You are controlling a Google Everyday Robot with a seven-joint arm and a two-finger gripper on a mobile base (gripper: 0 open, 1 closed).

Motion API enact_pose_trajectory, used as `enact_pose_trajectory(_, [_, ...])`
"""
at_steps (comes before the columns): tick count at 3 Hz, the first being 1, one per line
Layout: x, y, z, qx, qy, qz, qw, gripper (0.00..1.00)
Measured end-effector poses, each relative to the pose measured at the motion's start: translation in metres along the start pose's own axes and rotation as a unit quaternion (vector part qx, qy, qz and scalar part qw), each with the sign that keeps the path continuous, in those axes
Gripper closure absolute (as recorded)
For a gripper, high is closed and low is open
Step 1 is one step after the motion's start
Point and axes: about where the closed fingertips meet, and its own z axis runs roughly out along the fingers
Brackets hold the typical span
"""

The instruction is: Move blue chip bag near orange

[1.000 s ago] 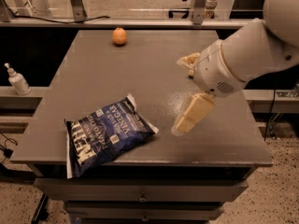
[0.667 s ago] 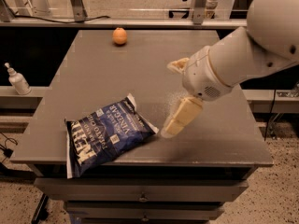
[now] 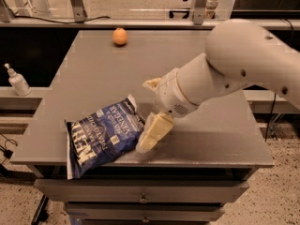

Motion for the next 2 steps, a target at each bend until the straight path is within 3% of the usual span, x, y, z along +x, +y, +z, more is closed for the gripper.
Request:
enact_pose_trajectory(1, [-0.0053, 0.008, 0.0185, -0.011, -0.008, 0.004, 0.9999, 0.18])
enact_pose_trajectory(2, [-0.0038, 0.0128, 0.0262, -0.015, -0.009, 0.016, 0.9997, 0.42])
